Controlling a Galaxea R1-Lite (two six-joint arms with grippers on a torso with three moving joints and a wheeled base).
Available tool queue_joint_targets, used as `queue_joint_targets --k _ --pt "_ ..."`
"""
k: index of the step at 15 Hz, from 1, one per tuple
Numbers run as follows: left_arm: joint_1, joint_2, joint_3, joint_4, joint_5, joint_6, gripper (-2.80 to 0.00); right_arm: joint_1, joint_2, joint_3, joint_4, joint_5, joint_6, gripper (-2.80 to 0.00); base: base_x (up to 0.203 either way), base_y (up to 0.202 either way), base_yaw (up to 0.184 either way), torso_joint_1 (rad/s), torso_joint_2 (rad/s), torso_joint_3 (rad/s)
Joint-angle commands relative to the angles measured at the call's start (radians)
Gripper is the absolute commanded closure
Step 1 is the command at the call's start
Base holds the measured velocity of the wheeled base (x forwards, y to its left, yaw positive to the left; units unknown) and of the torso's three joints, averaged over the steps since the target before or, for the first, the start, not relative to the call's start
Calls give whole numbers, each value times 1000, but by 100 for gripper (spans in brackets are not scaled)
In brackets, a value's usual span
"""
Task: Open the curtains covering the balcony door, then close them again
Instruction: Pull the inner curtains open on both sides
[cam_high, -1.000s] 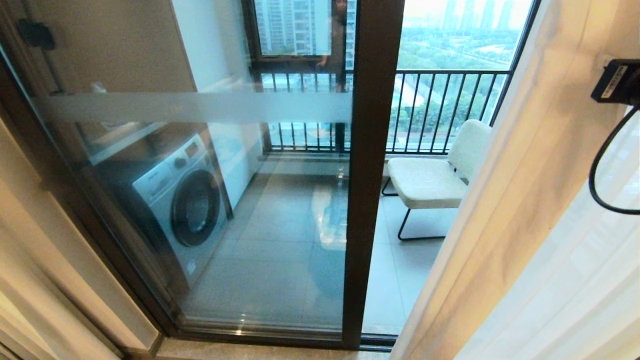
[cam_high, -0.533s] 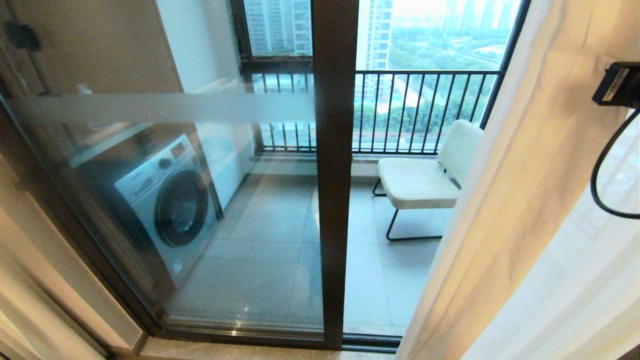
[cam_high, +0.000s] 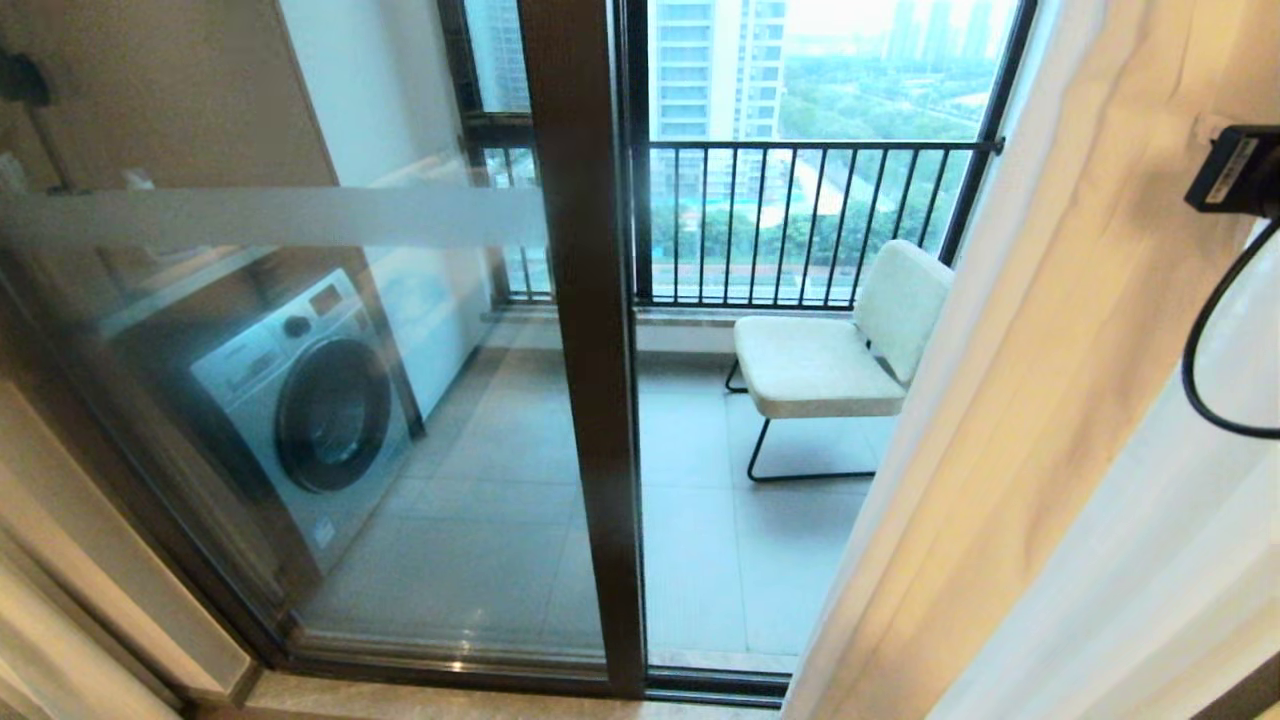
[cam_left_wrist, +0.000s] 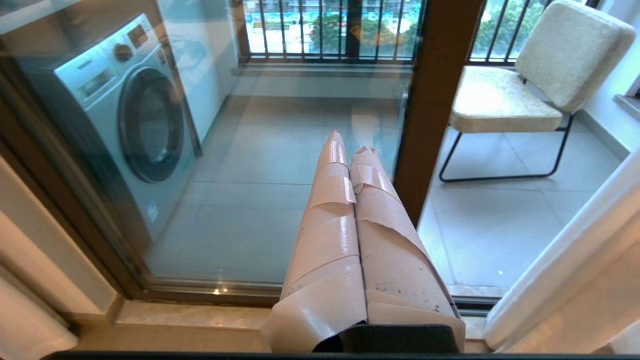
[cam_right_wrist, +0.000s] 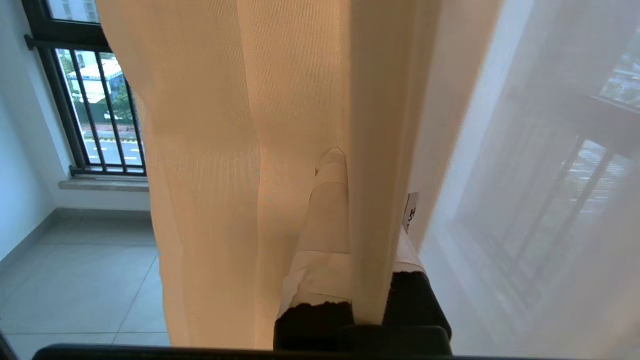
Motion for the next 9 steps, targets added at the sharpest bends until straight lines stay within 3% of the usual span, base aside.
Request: queue_joint_targets --k 1,9 --pt "0 0 0 -2 0 0 0 0 5 0 -5 0 -1 0 0 -190 2 8 7 2" --pt "0 0 0 -2 3 -13 0 0 8 1 -6 0 -1 0 0 -188 0 0 2 2"
